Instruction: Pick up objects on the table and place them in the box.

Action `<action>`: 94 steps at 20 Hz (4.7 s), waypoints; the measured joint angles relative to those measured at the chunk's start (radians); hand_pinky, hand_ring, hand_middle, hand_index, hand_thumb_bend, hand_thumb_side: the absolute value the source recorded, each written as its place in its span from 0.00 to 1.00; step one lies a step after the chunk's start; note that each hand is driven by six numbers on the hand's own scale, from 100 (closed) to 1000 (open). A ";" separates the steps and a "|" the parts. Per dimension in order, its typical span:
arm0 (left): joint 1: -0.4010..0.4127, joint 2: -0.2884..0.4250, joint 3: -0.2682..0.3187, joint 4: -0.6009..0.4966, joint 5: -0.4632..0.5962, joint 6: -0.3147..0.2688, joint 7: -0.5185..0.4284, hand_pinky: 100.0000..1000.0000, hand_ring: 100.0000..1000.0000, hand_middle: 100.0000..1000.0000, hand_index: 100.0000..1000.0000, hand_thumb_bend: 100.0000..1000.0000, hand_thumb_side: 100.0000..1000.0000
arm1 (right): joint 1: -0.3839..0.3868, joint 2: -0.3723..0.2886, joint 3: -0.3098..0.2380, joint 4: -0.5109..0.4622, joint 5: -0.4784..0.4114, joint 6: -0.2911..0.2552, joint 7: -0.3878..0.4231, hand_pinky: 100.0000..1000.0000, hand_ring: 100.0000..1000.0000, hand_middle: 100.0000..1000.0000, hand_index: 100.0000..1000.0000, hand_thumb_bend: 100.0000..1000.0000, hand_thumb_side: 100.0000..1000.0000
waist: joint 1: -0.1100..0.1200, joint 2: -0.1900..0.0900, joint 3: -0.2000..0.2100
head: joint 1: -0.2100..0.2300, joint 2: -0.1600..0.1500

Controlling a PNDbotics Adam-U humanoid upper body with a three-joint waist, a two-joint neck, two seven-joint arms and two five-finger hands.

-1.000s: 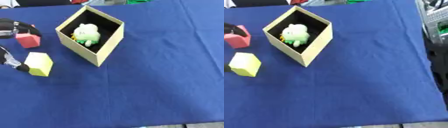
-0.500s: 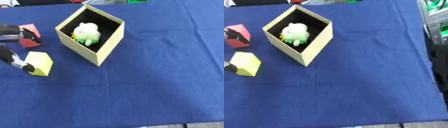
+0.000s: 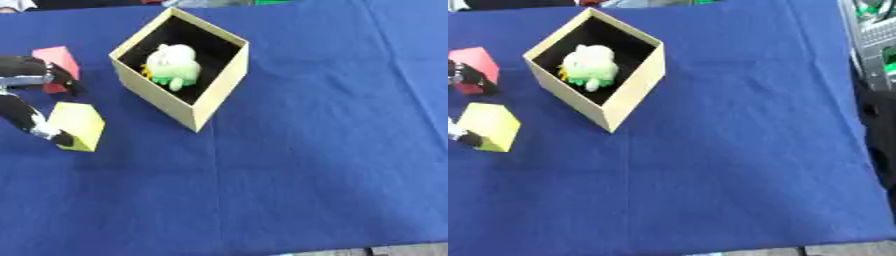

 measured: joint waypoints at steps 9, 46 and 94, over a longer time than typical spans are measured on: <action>0.001 -0.001 -0.005 0.026 -0.004 -0.001 0.001 0.80 0.79 0.63 0.85 0.61 0.60 | 0.000 0.001 -0.006 -0.008 0.000 0.004 0.000 0.87 0.90 0.82 0.96 0.00 0.86 | -0.001 0.001 -0.002 | 0.001 -0.002; -0.151 -0.038 0.076 -0.033 0.124 0.077 -0.072 0.67 0.66 0.50 0.69 0.00 0.27 | 0.018 0.025 -0.013 -0.035 0.018 0.004 0.001 0.88 0.91 0.83 0.96 0.00 0.86 | 0.016 -0.023 0.011 | -0.014 -0.007; -0.307 -0.272 0.060 0.181 -0.038 0.066 0.231 0.77 0.85 0.78 0.90 1.00 0.87 | 0.008 0.055 -0.023 -0.081 0.017 0.009 0.014 0.88 0.91 0.82 0.97 0.00 0.86 | 0.043 0.018 -0.051 | 0.028 -0.023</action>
